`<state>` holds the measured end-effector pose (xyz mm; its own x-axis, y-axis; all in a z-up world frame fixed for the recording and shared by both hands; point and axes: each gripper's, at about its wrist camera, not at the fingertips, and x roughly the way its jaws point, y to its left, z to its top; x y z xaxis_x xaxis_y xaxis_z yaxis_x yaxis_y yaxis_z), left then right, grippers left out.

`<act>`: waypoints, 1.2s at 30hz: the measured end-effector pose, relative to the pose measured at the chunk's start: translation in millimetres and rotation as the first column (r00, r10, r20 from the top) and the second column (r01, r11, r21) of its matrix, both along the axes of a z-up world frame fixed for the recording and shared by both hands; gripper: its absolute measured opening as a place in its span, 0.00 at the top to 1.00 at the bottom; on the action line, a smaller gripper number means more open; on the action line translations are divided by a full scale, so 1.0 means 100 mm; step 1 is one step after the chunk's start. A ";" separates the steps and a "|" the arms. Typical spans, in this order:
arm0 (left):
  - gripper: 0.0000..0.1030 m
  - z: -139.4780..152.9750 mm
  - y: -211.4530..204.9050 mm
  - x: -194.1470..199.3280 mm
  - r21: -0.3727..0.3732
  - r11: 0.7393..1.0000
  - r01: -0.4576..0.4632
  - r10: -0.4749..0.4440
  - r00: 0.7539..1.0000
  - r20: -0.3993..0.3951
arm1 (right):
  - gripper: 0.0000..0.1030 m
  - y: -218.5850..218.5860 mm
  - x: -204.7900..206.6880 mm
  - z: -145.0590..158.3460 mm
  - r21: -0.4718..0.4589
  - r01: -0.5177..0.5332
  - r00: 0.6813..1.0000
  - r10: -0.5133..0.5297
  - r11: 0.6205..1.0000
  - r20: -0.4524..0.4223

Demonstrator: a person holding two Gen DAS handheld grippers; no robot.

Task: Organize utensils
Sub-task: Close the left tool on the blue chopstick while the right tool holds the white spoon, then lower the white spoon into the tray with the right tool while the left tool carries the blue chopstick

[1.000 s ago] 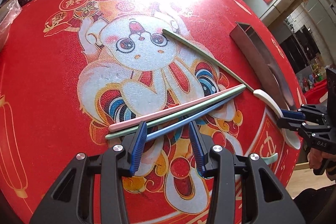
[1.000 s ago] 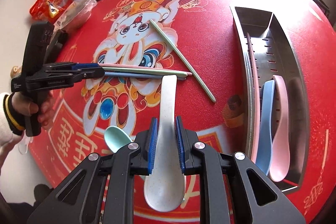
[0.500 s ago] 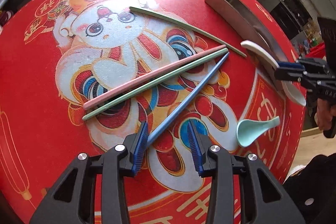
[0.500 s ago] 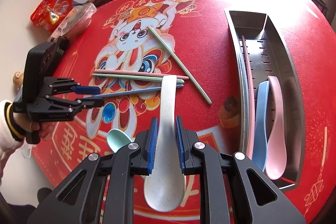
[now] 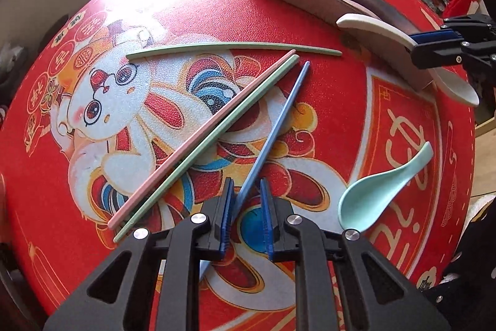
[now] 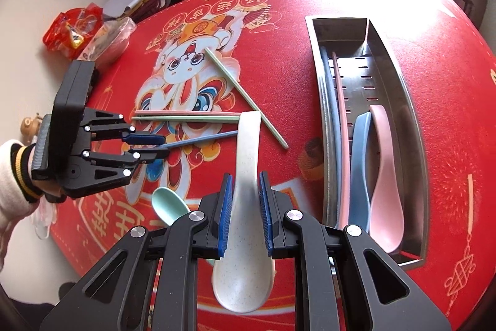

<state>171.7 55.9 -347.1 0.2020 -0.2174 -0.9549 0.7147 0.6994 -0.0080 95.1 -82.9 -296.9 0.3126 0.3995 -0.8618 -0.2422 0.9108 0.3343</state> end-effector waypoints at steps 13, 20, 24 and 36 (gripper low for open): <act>0.86 0.00 -0.02 -0.03 -0.016 1.000 0.002 -0.002 1.000 0.017 | 0.83 -0.06 0.00 0.04 0.011 0.010 1.000 -0.010 1.000 0.009; 0.92 0.00 0.11 -0.10 -0.109 0.992 -0.070 0.070 0.998 0.000 | 0.83 -0.13 -0.04 0.08 0.018 0.024 1.000 -0.025 1.000 0.014; 0.95 0.02 0.31 -0.17 -0.248 0.936 -0.248 0.230 0.968 -0.103 | 0.83 -0.19 -0.05 0.07 0.029 0.045 0.999 -0.045 0.999 0.004; 0.95 0.15 0.71 -0.64 -0.453 0.731 -0.510 0.450 0.860 -0.241 | 0.83 -0.17 -0.03 0.09 0.038 0.046 0.999 -0.047 0.998 0.007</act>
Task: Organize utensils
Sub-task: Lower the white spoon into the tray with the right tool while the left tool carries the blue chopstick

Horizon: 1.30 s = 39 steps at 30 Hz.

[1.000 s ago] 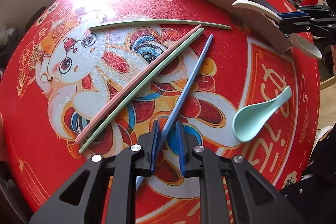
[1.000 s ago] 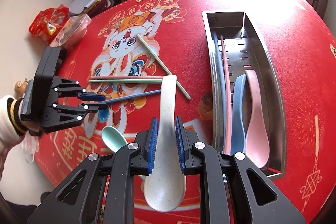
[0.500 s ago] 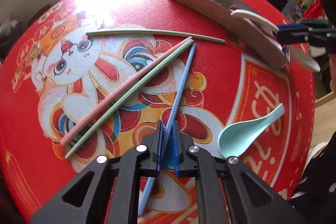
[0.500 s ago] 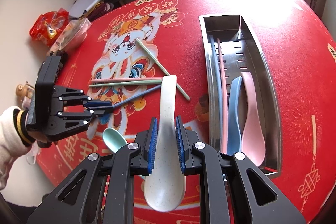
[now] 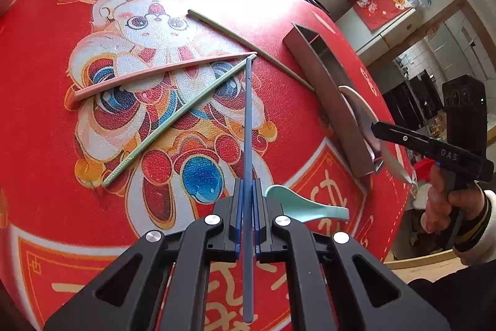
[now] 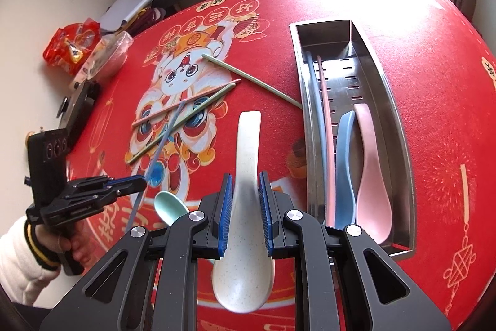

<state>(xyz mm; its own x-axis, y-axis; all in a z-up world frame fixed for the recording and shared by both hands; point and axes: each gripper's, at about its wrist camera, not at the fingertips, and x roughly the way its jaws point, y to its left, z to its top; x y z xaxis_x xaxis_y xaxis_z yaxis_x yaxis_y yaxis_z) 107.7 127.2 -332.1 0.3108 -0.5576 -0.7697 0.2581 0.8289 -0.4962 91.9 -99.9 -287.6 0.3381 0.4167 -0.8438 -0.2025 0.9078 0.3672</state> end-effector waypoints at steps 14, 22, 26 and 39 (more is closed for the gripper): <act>0.95 0.49 -0.06 -0.09 -0.143 0.982 -0.120 0.132 0.988 0.076 | 0.83 -0.37 -0.01 0.06 0.005 0.059 0.998 -0.059 0.998 0.002; 0.95 0.59 -0.36 -0.02 -0.167 0.977 -0.133 0.149 0.985 0.084 | 0.83 -0.80 0.32 -0.06 -0.091 0.136 0.991 -0.135 0.987 0.016; 0.95 0.62 -0.51 0.01 -0.179 0.974 -0.136 0.154 0.984 0.091 | 0.83 -0.77 0.35 -0.19 -0.126 0.102 0.995 -0.102 0.987 0.002; 0.95 0.55 -0.88 0.07 -0.192 0.969 -0.158 0.172 0.983 0.059 | 0.83 -0.72 0.46 -0.39 -0.185 0.019 0.999 -0.024 0.983 -0.024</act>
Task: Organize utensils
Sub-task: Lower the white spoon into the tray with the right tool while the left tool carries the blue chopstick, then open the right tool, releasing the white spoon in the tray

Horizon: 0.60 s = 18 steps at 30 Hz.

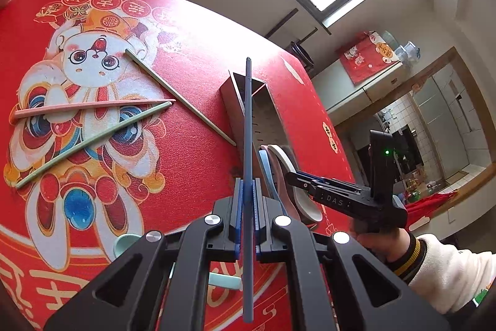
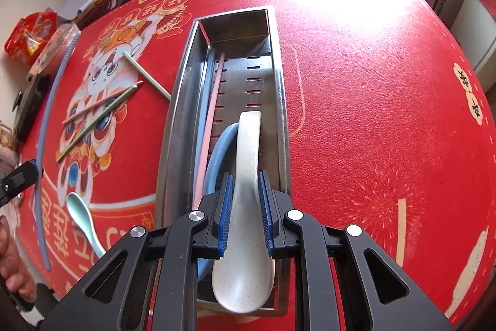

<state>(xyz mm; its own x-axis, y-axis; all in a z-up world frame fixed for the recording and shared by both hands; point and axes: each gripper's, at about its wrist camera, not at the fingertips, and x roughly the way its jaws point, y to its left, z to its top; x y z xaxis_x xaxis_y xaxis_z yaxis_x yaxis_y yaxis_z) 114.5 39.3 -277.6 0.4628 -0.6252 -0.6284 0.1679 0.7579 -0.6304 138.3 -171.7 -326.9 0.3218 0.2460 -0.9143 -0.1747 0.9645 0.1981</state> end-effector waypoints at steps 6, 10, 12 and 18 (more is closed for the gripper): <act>0.95 0.01 -0.16 0.01 0.007 1.000 -0.014 0.014 1.000 -0.012 | 0.82 -0.03 0.00 -0.02 0.029 -0.015 1.000 0.015 0.999 -0.010; 0.95 0.03 -0.26 0.02 0.017 1.000 -0.015 0.015 1.000 -0.010 | 0.82 -0.07 0.01 0.03 0.058 -0.035 0.999 0.035 0.998 0.000; 0.95 0.02 -0.31 0.04 0.020 1.000 -0.018 0.019 1.000 -0.010 | 0.82 -0.11 0.02 0.06 0.079 -0.042 0.999 0.042 0.996 0.003; 0.95 0.03 -0.50 0.07 0.033 0.999 -0.028 0.028 1.000 -0.012 | 0.82 -0.25 0.03 0.18 0.123 -0.051 0.998 0.048 0.991 0.028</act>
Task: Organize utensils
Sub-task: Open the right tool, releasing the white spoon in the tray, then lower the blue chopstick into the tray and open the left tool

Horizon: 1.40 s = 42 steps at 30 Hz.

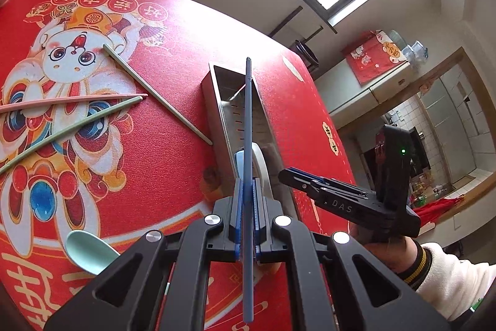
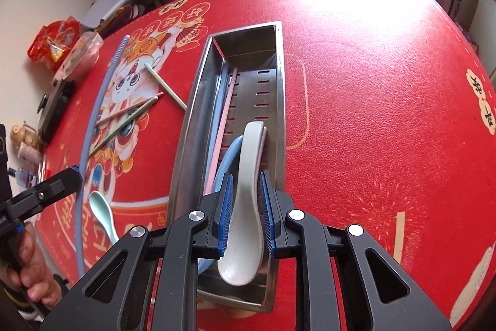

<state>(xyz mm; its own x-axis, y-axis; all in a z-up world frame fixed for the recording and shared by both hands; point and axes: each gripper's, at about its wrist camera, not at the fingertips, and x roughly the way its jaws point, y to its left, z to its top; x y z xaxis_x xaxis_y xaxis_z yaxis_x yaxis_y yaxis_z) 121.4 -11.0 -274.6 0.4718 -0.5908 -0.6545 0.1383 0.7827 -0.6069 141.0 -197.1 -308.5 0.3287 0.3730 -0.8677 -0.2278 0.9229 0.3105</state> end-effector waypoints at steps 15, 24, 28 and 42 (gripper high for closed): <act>0.95 -0.12 -0.48 0.21 0.032 0.997 -0.075 0.075 0.997 -0.031 | 0.14 -0.75 0.05 0.15 0.101 0.044 0.999 -0.044 0.994 -0.002; 0.95 -0.29 -0.67 0.33 0.058 0.987 -0.153 0.156 0.986 -0.059 | 0.14 -0.95 0.09 0.17 0.067 0.015 1.000 -0.017 0.998 0.024; 0.95 -0.32 -0.71 0.36 0.093 0.981 -0.172 0.178 0.982 -0.058 | 0.14 -1.03 0.12 0.16 0.081 0.020 0.999 -0.022 0.996 0.024; 0.95 -0.43 -0.81 0.45 0.193 0.966 -0.170 0.187 0.980 -0.073 | 0.14 -1.12 0.06 0.16 0.033 0.016 0.999 -0.017 0.999 0.039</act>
<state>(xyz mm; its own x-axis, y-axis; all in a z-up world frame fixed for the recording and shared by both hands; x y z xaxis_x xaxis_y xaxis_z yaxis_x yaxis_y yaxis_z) 166.9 -92.1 -317.9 0.4928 -0.3675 -0.7888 -0.0620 0.8893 -0.4531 146.9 -308.7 -292.8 0.3687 0.3950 -0.8415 -0.2253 0.9162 0.3314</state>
